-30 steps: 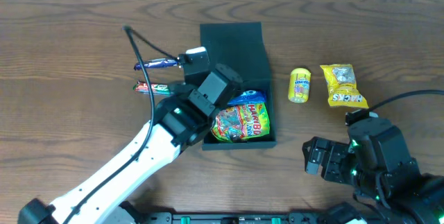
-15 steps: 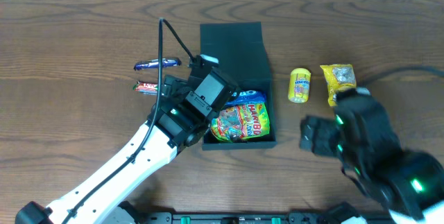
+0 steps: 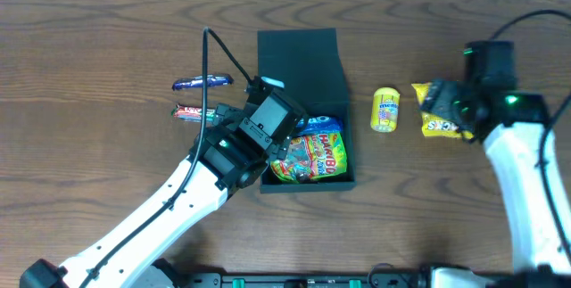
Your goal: Pack container
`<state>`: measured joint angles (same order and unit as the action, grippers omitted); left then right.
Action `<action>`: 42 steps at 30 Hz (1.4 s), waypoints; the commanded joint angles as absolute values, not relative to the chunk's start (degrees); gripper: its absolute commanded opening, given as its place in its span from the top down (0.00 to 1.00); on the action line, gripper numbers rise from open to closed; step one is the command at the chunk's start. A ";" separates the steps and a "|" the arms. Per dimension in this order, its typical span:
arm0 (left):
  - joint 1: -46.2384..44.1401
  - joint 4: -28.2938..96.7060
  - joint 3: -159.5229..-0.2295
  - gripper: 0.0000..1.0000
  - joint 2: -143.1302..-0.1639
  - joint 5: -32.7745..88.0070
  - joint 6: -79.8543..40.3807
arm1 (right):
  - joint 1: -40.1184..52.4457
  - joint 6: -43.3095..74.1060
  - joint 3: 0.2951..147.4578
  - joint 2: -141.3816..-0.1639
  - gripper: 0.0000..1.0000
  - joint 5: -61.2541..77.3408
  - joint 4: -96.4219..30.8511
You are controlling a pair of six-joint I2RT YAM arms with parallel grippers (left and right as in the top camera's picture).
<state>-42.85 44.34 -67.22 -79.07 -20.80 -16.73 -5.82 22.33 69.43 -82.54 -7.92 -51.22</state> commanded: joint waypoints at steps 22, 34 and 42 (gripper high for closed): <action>-42.65 43.44 -67.57 0.05 -78.96 -11.70 -18.50 | -13.21 14.31 69.36 -110.43 0.26 -3.97 -32.45; -42.65 44.21 -67.57 0.05 -78.94 -10.46 -20.93 | -13.21 17.37 70.67 -109.86 0.91 -4.01 -38.13; -42.65 47.55 -67.57 0.05 -76.38 -10.46 -24.75 | -12.93 20.80 77.52 -95.90 0.99 -2.39 -52.47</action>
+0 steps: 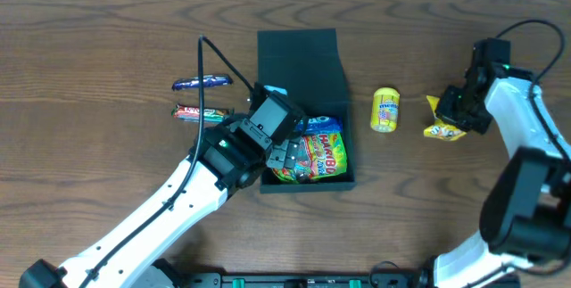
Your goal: Pack container
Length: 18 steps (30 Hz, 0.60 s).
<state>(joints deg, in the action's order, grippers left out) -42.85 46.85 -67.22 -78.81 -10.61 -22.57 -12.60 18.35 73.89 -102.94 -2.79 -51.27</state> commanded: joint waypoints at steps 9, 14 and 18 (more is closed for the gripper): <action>-42.68 49.50 -67.57 0.05 -62.46 -9.72 -26.46 | -4.89 20.82 77.97 -77.08 0.98 12.86 -62.67; -42.68 52.53 -67.57 0.05 -55.86 -8.93 -27.53 | 7.07 23.38 77.82 -73.80 0.99 13.50 -66.63; -42.68 54.50 -67.57 0.05 -52.25 -7.97 -27.53 | 16.16 29.21 75.55 -73.84 0.99 9.67 -66.13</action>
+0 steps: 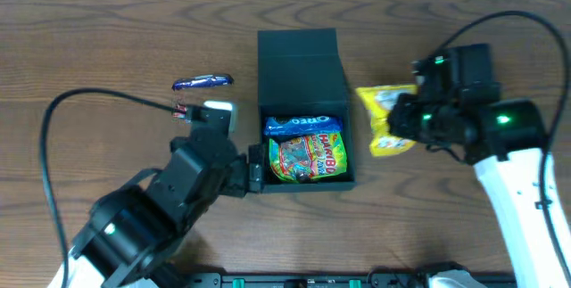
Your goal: Pack container
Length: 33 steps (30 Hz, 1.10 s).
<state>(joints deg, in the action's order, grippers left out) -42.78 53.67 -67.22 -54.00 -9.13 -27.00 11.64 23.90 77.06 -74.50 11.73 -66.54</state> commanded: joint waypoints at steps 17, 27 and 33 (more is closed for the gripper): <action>-42.68 60.03 -67.57 0.05 -49.21 -5.72 -28.77 | 34.74 48.47 51.18 -74.63 0.82 -0.80 -39.97; -42.68 60.47 -67.57 0.05 -49.21 -5.72 -28.77 | 34.70 44.23 53.80 -74.32 0.18 -3.31 -39.99; -42.68 61.54 -67.57 0.05 -49.21 -5.74 -28.77 | 34.72 42.30 58.61 -73.60 0.73 0.78 -42.15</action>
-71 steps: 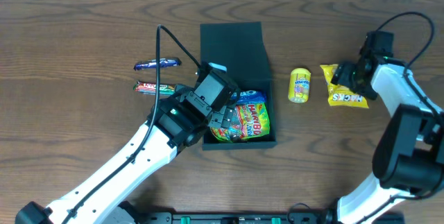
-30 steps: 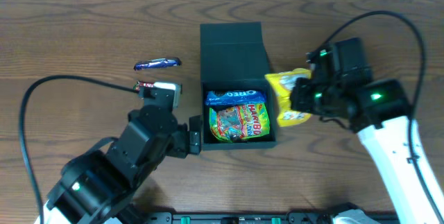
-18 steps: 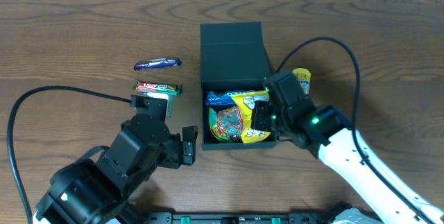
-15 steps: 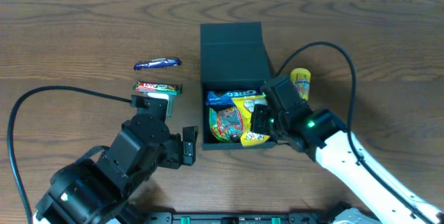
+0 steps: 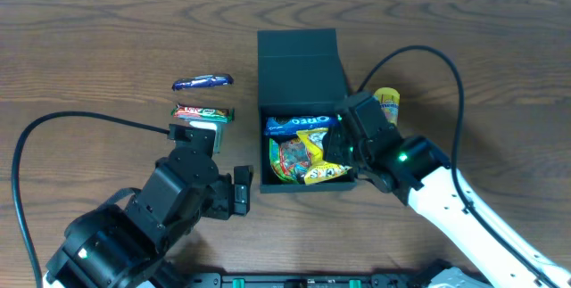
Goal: Pack container
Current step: 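Lower the yellow candy bag into the box and release it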
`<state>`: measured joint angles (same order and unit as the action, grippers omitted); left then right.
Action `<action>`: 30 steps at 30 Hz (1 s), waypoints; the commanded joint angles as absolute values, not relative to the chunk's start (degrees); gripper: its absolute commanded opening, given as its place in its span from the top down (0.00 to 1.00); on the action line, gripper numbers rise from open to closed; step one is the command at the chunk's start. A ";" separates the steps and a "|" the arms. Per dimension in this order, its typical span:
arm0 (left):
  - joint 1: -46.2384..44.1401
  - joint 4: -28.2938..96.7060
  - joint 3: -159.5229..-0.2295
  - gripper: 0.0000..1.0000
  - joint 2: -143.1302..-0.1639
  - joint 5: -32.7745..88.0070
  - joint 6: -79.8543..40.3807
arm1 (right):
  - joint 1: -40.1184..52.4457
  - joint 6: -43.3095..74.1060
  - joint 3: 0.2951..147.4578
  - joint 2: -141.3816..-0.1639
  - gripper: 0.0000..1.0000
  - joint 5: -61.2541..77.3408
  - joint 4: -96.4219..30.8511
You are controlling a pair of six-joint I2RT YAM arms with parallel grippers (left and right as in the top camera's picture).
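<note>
The black container (image 5: 302,65) stands open mid-table, its lid laid back. An Oreo packet (image 5: 297,125) and a Haribo bag (image 5: 287,160) lie inside. A yellow snack bag (image 5: 319,165) sits on top of the Haribo bag at the box's right side. My right gripper (image 5: 341,148) is shut on the yellow bag, reaching in over the right wall. The left gripper (image 5: 241,191) hovers open just outside the front left corner, holding nothing.
A yellow M&M's tube (image 5: 388,101) lies right of the box, partly behind my right arm. A blue candy bar (image 5: 202,82) and a red-green candy bar (image 5: 203,112) lie left of the box. Both arms' cables arc over the table.
My right gripper has moved the yellow bag from above the table right of the box to inside the box, uncovering the M&M's tube. My left arm has drawn back a little toward the front left.
My left gripper was first down in the box at the Haribo bag, while the right one was at the yellow bag far right. Then the left was out beside the box and the right held the bag near it. Now the bag is in the box.
</note>
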<state>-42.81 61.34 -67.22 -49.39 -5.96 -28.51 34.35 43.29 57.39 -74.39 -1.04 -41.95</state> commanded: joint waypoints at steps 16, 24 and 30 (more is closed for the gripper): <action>-42.68 61.52 -67.57 0.05 -49.21 -5.74 -28.77 | 35.55 42.33 54.78 -88.86 0.98 -2.17 -38.94; -42.68 61.54 -67.57 0.05 -49.21 -5.74 -28.77 | 35.55 40.64 55.42 -91.46 0.98 -0.80 -37.01; -42.68 62.11 -67.57 0.05 -49.21 -5.93 -28.75 | 35.55 36.21 61.73 -83.22 0.99 1.87 -40.29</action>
